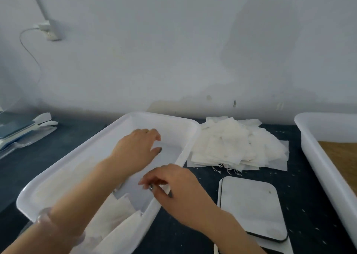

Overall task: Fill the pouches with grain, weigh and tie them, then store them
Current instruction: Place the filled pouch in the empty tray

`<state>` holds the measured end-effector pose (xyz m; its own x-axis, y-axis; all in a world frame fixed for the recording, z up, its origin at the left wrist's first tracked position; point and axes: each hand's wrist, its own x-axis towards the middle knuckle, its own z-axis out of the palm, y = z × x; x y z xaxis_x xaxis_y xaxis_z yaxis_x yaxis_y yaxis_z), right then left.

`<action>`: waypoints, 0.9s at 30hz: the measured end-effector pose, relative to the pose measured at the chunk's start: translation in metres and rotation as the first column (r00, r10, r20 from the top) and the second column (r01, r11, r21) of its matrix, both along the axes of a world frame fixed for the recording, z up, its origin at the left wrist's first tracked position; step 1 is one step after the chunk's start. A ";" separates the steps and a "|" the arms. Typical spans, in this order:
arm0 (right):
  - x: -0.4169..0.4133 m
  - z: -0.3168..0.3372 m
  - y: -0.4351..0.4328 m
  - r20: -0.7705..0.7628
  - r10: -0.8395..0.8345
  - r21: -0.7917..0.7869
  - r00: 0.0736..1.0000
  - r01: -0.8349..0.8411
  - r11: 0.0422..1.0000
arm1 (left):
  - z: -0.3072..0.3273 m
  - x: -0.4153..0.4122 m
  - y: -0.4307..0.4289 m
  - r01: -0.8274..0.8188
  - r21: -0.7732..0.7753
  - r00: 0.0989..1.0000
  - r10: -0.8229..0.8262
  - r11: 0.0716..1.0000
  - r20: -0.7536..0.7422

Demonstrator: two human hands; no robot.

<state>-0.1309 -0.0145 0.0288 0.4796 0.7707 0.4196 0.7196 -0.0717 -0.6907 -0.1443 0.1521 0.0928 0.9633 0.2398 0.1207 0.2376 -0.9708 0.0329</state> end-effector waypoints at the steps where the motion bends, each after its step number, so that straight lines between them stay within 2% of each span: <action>1: 0.006 0.000 -0.010 -0.056 -0.037 0.032 0.998 0.039 0.999 | 0.005 0.014 -0.021 0.083 -0.013 0.996 -0.082 0.996 0.022; 3: 0.024 0.000 -0.033 -0.156 -0.140 0.079 0.978 0.153 0.985 | 0.010 0.045 -0.062 0.214 -0.021 0.976 -0.214 0.977 0.033; 5: 0.047 -0.002 -0.060 -0.185 -0.292 0.052 0.938 0.306 0.951 | 0.004 0.080 -0.094 0.270 -0.035 0.963 -0.270 0.962 -0.013; 8: 0.077 -0.012 -0.102 -0.261 -0.460 0.000 0.849 0.477 0.879 | -0.017 0.128 -0.124 0.266 -0.037 0.954 -0.269 0.963 -0.135; 11: 0.087 -0.027 -0.139 -0.295 -0.560 -0.008 0.774 0.584 0.812 | -0.051 0.156 -0.138 0.225 -0.115 0.957 -0.241 0.968 -0.158; 13: 0.087 -0.035 -0.157 -0.315 -0.596 -0.019 0.738 0.623 0.782 | -0.074 0.162 -0.142 0.195 -0.169 0.970 -0.216 0.966 -0.114; 15: 0.088 -0.040 -0.167 -0.331 -0.616 -0.026 0.715 0.646 0.763 | -0.093 0.163 -0.144 0.187 -0.156 0.979 -0.197 0.970 -0.051; 20: 0.093 -0.043 -0.175 -0.374 -0.630 -0.015 0.681 0.675 0.738 | -0.114 0.154 -0.145 0.270 -0.124 0.962 -0.261 0.955 0.084; 23: 0.093 -0.046 -0.176 -0.380 -0.625 -0.035 0.682 0.664 0.747 | -0.120 0.149 -0.143 0.283 -0.233 0.942 -0.223 0.930 0.252; 27: 0.094 -0.047 -0.177 -0.385 -0.622 -0.071 0.682 0.650 0.757 | -0.129 0.146 -0.141 0.273 -0.383 0.941 -0.162 0.882 0.299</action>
<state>-0.0369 -0.1914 -0.0182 0.9685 0.2008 0.1470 0.2129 -0.3624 -0.9074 0.0021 0.0113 -0.0361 0.9472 0.1093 0.3016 -0.0486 -0.8804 0.4718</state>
